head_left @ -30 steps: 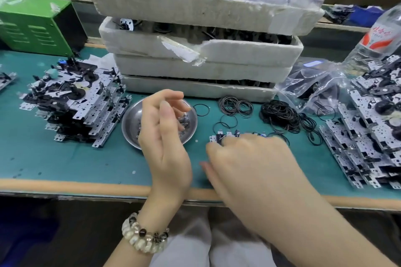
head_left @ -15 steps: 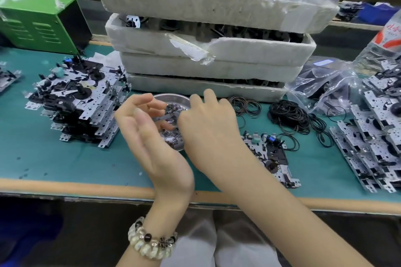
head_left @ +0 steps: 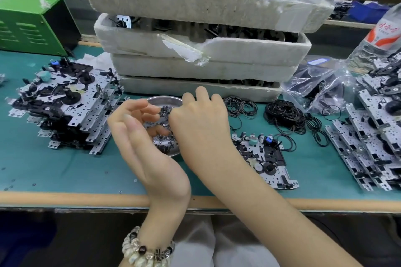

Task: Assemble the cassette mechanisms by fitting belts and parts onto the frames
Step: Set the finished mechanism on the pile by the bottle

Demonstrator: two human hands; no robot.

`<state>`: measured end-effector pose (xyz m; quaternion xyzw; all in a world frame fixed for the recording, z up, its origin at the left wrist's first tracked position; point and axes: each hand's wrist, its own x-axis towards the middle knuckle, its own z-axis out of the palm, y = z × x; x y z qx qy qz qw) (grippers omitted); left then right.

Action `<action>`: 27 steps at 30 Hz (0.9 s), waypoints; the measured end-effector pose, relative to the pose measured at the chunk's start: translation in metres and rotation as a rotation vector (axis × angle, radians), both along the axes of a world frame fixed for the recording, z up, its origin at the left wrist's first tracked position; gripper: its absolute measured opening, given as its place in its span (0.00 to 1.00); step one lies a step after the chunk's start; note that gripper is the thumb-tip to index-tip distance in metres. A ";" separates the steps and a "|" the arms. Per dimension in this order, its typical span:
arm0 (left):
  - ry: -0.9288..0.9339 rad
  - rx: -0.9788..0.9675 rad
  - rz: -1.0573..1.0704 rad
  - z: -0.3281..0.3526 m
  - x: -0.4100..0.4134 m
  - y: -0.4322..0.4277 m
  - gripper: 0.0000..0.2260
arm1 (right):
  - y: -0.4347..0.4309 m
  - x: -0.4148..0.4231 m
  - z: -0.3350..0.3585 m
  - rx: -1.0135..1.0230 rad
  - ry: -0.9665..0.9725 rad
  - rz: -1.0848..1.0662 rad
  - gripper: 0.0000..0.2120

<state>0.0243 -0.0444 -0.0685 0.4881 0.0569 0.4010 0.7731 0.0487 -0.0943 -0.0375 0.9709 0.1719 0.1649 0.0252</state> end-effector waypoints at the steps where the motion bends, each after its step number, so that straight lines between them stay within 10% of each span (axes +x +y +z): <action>1: 0.000 0.005 0.000 0.000 0.000 0.000 0.11 | 0.000 0.000 0.000 -0.001 -0.008 0.000 0.13; 27: -0.030 0.099 0.007 0.002 -0.003 -0.005 0.12 | -0.011 0.003 -0.001 0.129 -0.027 -0.020 0.06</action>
